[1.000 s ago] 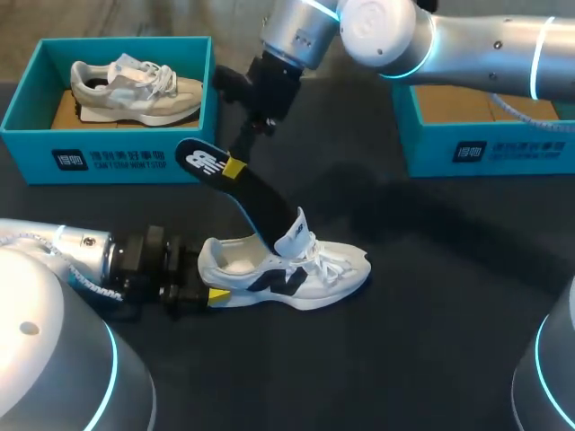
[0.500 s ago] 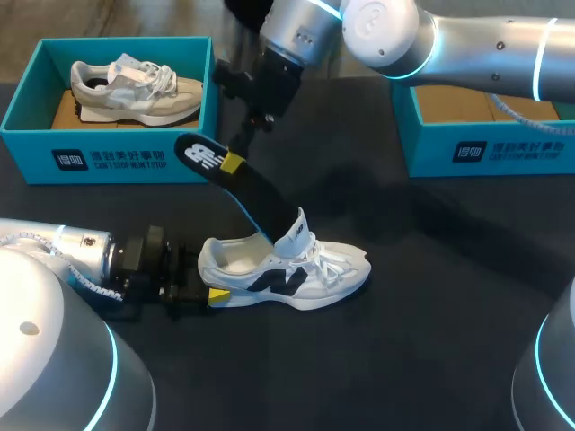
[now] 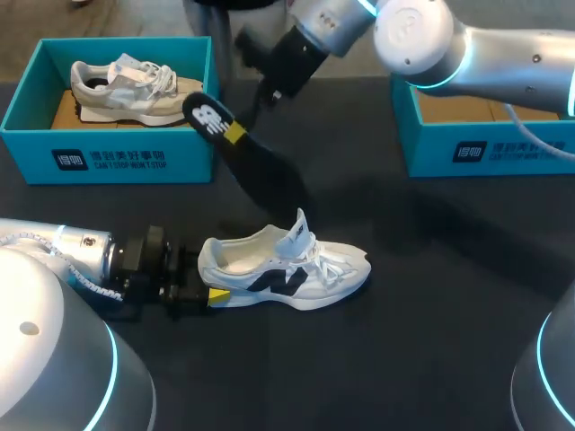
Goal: Take the shoe out of the shoebox, open the shoe tongue, remove and reinsert the insole, then place the shoe into the shoebox
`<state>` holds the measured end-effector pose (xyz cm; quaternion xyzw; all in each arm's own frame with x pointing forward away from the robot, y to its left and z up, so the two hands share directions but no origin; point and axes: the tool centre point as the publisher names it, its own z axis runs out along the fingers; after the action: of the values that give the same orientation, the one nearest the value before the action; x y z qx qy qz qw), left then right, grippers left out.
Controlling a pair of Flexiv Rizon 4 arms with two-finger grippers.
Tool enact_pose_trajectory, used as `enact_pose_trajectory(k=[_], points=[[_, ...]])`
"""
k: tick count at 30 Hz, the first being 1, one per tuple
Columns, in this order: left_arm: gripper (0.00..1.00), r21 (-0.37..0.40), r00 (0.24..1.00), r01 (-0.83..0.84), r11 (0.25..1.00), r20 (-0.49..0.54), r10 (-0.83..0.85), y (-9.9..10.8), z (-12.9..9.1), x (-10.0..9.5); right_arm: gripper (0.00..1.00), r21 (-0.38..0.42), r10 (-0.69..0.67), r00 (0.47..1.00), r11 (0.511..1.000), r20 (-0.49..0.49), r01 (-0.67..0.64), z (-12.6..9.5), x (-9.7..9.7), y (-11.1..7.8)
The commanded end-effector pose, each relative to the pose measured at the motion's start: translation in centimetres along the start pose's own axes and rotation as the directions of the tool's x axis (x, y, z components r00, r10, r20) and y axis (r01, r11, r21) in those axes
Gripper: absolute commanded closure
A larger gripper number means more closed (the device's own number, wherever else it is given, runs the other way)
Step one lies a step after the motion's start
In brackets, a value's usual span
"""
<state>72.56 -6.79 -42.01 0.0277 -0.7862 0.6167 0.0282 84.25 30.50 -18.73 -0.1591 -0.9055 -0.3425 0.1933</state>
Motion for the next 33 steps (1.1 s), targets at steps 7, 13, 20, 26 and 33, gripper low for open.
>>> enact_pose_trajectory(k=[7,13,20,26,33], points=[[1.0,0.0,1.0,0.0,1.0,0.003,0.0,0.4,0.2,-0.1,1.0,-0.187,0.137,0.986,0.975,0.092,-0.119,-3.9,1.9,0.4],[1.0,0.0,1.0,0.0,1.0,0.003,0.0,0.4,0.2,-0.1,1.0,-0.286,0.171,0.983,0.947,0.069,-0.145,-5.7,3.3,1.2],[1.0,0.0,1.0,0.0,1.0,0.003,0.0,0.4,0.2,-0.1,1.0,-0.322,0.173,0.984,0.935,0.042,-0.151,-8.2,4.6,1.6],[1.0,0.0,1.0,0.0,1.0,0.003,0.0,0.4,0.2,-0.1,1.0,-0.337,0.169,0.986,0.929,0.016,-0.154,-10.2,4.9,0.5],[1.0,0.0,1.0,0.0,1.0,0.003,0.0,0.4,0.2,-0.1,1.0,-0.381,0.159,0.987,0.912,-0.003,-0.148,-11.7,5.2,-0.9]])
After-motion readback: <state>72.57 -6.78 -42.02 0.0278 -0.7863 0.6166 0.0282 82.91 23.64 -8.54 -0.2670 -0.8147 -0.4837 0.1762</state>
